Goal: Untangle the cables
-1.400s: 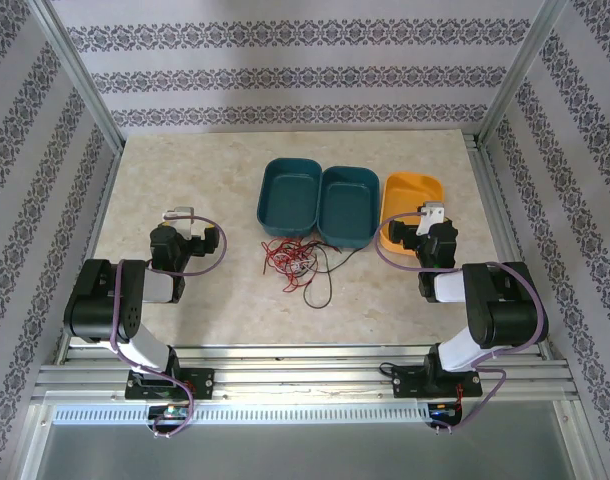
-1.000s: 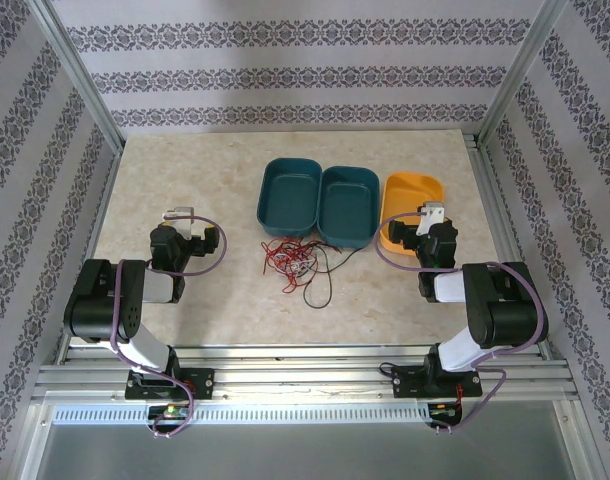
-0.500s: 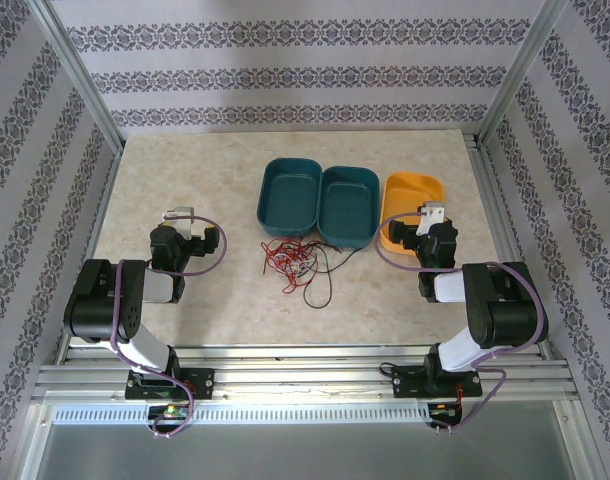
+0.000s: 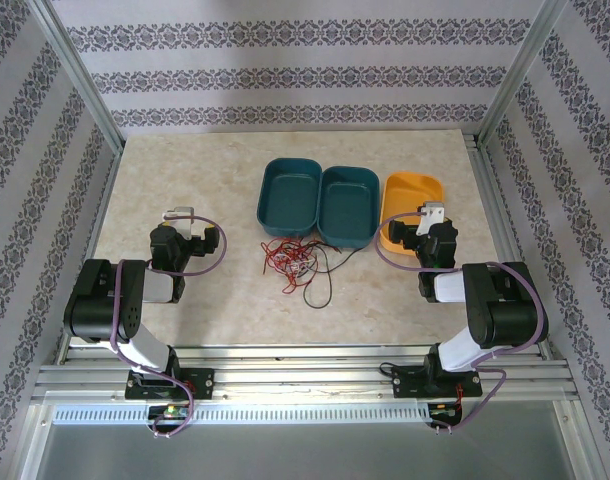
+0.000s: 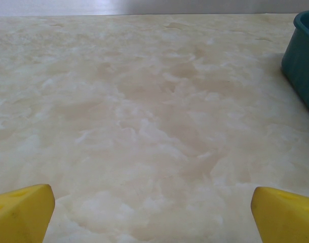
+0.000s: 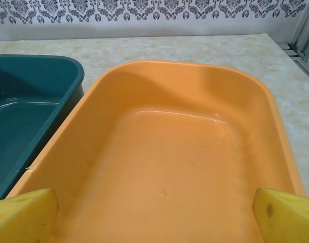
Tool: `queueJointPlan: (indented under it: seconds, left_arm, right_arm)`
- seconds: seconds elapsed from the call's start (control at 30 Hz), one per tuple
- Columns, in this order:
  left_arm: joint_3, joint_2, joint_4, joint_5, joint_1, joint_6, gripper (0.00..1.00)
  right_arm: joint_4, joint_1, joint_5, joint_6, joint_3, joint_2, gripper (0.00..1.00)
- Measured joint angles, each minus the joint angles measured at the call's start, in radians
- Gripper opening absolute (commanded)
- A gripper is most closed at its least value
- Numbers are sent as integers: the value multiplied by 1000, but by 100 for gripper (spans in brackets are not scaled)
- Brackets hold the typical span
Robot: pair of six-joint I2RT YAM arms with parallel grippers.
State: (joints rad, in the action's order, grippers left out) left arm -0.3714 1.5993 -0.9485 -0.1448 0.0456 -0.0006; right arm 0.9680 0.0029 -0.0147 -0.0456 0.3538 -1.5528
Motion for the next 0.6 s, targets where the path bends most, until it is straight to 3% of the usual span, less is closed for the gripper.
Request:
queueJointPlan:
  seconds: [0.4,0.6]
  left_arm:
    - [8,-11,-3,31,0,-4,99]
    - [22,-192,84,54,0,-11,99]
  right_arm:
    - [-26,0,63,-4,-2,84,98]
    - [-126,3,138,-17,-2,249,98]
